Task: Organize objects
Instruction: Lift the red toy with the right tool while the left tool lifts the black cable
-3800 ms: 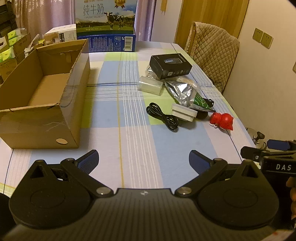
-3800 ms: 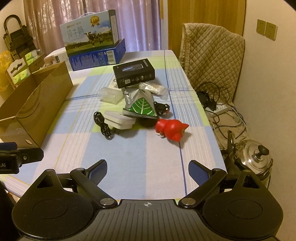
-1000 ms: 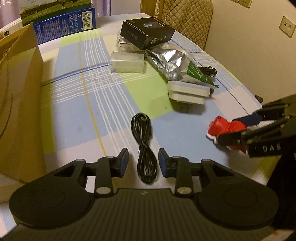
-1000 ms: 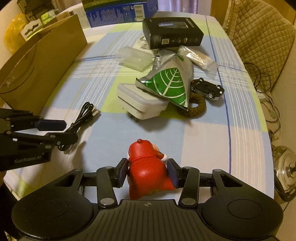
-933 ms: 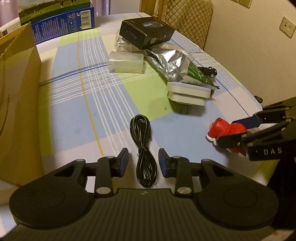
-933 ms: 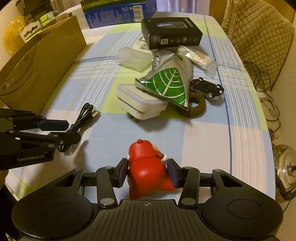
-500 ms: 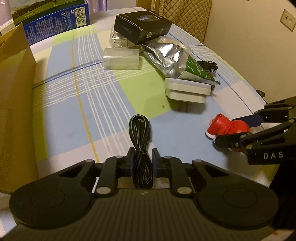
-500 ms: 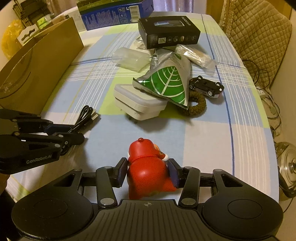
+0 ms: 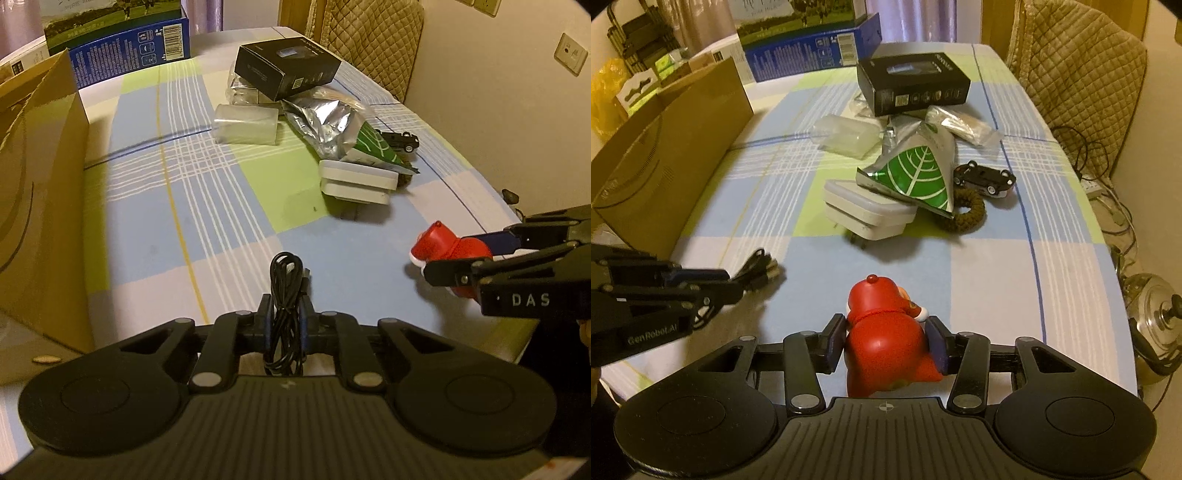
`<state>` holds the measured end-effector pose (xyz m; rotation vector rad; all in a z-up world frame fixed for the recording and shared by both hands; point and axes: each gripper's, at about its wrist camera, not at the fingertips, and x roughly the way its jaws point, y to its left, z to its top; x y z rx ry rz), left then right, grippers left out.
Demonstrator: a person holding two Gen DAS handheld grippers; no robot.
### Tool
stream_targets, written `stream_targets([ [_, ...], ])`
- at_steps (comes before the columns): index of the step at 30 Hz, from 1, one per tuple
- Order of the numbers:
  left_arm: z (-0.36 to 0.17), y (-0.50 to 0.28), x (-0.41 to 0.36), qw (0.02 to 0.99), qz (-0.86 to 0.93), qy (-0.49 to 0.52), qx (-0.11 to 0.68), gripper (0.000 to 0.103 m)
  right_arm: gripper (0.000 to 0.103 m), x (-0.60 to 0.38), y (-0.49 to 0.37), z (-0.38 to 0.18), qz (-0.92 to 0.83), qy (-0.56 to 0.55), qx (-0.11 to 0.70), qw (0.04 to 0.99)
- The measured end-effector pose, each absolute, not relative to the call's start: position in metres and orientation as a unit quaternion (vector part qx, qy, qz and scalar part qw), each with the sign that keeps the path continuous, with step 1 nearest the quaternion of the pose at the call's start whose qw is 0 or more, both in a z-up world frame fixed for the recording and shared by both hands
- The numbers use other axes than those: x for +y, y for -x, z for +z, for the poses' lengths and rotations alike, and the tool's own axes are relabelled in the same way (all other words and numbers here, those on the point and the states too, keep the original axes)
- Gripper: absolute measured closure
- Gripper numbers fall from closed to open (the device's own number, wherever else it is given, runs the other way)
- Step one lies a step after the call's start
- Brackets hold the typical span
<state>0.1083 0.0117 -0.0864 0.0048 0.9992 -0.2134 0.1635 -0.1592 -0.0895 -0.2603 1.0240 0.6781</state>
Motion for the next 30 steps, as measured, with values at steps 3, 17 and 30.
stream_targets([
  [3, -0.085, -0.102, 0.014, 0.873, -0.098, 0.003, 0.478, 0.093, 0.059, -0.161, -0.159, -0.083, 0.315, 0.117, 0.475, 0.813],
  [17, -0.105, -0.102, 0.008, 0.863, -0.100, -0.039, 0.494, 0.090, 0.059, -0.163, -0.154, -0.082, 0.313, 0.108, 0.478, 0.813],
  [30, -0.046, -0.106, 0.026, 0.885, -0.102, 0.009, 0.455, 0.093, 0.059, -0.148, -0.150, -0.052, 0.332, 0.100, 0.451, 0.822],
])
